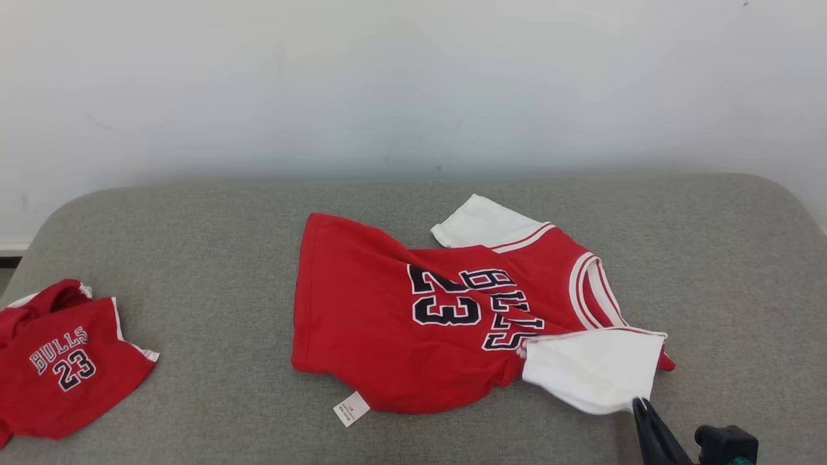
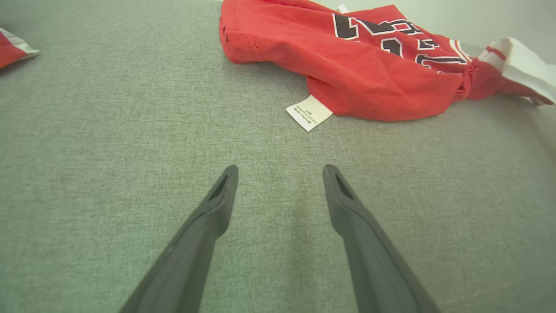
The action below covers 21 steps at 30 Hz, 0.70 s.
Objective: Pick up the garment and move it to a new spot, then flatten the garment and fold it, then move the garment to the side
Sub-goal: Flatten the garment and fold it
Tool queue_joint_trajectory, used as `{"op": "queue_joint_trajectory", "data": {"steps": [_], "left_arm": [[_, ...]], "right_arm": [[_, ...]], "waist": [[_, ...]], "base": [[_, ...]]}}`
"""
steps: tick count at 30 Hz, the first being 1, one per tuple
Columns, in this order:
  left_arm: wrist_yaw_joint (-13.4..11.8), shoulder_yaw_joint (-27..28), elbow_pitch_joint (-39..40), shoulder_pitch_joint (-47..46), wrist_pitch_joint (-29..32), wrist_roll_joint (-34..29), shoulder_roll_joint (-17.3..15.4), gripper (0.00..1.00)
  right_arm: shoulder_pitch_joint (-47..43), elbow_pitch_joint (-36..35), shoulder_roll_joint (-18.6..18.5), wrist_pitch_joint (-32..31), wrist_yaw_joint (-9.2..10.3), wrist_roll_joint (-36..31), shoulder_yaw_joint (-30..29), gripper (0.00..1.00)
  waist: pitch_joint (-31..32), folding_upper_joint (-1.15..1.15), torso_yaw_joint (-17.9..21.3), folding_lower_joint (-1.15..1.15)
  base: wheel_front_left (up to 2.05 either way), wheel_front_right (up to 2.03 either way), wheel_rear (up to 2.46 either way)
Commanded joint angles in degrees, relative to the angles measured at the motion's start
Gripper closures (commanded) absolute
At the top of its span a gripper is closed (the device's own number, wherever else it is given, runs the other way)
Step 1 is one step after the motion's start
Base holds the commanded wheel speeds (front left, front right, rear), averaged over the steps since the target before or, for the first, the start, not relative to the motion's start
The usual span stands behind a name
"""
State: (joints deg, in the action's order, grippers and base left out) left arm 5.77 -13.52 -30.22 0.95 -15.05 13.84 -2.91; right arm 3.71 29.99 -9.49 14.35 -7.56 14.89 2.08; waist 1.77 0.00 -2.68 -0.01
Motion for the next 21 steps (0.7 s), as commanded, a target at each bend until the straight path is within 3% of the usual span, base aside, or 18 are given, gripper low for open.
{"op": "queue_joint_trajectory", "data": {"steps": [1, 3, 4, 5, 6, 15, 21], "left_arm": [[-0.14, 0.07, 0.12, 0.59, -0.19, 0.31, 0.02, 0.00], [-0.20, 0.15, 0.14, 0.83, -0.19, 0.52, 0.02, 0.00], [-0.29, 0.28, 0.20, 0.95, -0.19, 0.66, 0.02, 0.00], [-0.37, 0.42, 0.27, 0.99, -0.19, 0.77, 0.02, 0.00], [-0.46, 0.67, 0.32, 1.05, -0.19, 0.76, 0.02, 0.00], [-0.32, 4.02, -0.30, -2.18, -0.19, -0.97, -0.03, 0.00], [0.13, 7.01, -2.12, -9.15, -0.19, -2.76, -1.88, 0.00]], "right_arm": [[-1.04, -0.38, -0.31, -0.25, 0.15, 0.64, 0.19, 1.00], [-3.16, -0.59, -0.46, -1.48, 0.15, 2.23, 0.64, 1.00], [-3.68, -0.81, -0.64, -1.88, 0.15, 2.73, 0.65, 0.82], [-3.81, -1.31, -0.78, -1.97, 0.15, 3.05, 0.82, 0.10], [-4.05, -1.78, -0.78, -2.06, 0.15, 3.46, 1.01, 0.00], [-3.44, -4.51, -0.56, -1.36, 0.15, 2.14, 0.10, 0.00], [-1.29, -4.70, 1.07, -1.99, 0.15, 0.22, 0.58, 0.00]], "waist": [[1.42, 0.00, 1.55, 0.01], [1.61, 0.00, 2.01, 0.01], [1.56, 0.00, 2.25, 0.01], [1.50, 0.00, 2.43, 0.01], [1.42, 0.00, 2.62, 0.01], [-0.35, 0.00, 2.88, 0.01], [-3.82, 0.00, 3.23, 0.01]], "base": [[0.00, 0.00, 0.00], [0.00, 0.00, 0.00], [0.00, 0.00, 0.00], [0.00, 0.00, 0.00], [0.00, 0.00, 0.00], [0.00, 0.00, 0.00], [0.00, 0.00, 0.00]]}}
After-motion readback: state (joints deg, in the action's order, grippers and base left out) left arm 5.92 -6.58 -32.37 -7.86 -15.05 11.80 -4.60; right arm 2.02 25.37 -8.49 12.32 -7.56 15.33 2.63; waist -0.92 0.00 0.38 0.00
